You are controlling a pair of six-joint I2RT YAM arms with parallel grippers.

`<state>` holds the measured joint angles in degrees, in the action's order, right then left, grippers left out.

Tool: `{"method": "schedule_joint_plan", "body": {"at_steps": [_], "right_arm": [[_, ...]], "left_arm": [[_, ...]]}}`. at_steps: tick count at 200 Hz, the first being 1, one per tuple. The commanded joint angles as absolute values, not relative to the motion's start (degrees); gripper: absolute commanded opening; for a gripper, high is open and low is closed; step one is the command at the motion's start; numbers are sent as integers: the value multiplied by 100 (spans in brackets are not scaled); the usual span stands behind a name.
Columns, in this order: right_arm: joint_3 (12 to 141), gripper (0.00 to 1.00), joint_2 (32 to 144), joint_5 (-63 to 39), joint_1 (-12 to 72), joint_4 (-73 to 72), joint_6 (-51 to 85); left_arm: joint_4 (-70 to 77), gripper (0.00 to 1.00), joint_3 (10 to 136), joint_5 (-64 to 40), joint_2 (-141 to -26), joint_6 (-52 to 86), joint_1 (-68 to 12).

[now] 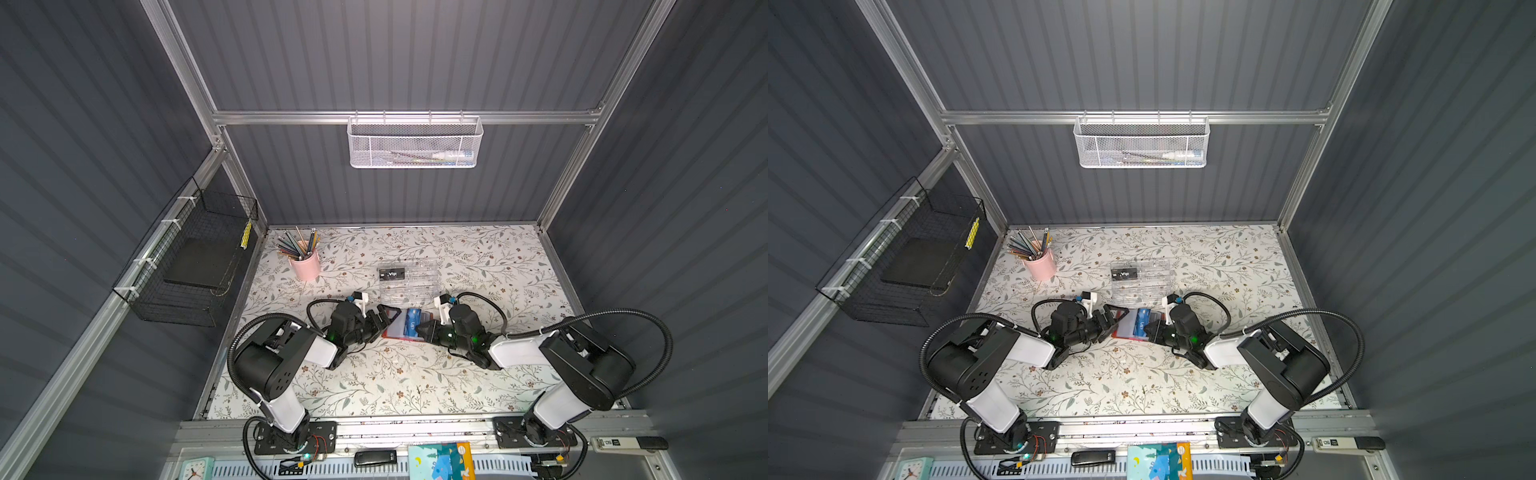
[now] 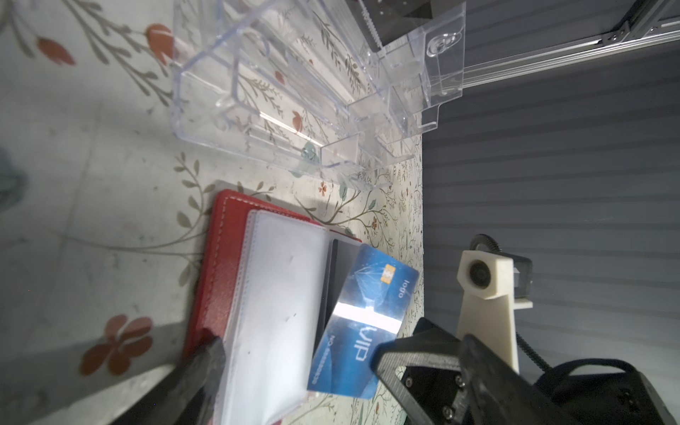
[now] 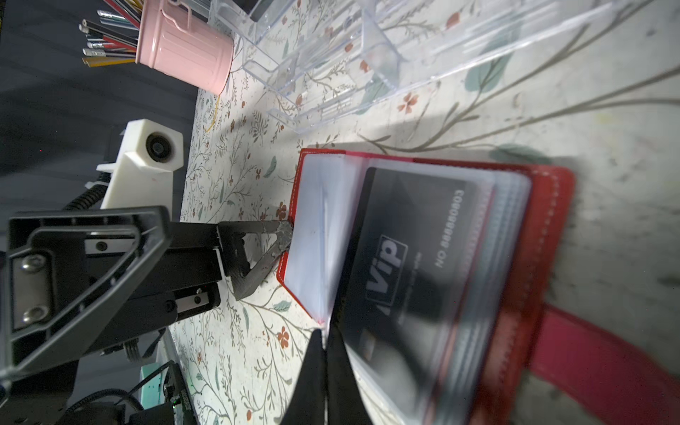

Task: Take the credit cards out of the card holder
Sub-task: Take out the credit card from the card holder.

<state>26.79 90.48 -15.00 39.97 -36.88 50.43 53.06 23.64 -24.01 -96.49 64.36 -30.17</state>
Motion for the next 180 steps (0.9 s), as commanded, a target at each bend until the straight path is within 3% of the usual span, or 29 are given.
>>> {"method": "schedule_joint_plan", "body": {"at_steps": [1, 79, 124, 180], "right_arm": [[2731, 0, 8719, -1446, 3940, -3057, 4531], [4525, 0, 7520, -543, 3876, 1100, 2069], [5953, 0, 7984, -93, 3851, 2711, 674], [7188, 0, 8926, 166, 3842, 3315, -1281]], "left_arm": [[4302, 100, 2405, -2278, -9447, 6148, -3036], [2588, 100, 2842, -1935, -8254, 5484, -3116], [1689, 100, 2991, -1641, -7702, 5141, -3115], [1069, 100, 2934, -1387, -7294, 4871, -3111]]}}
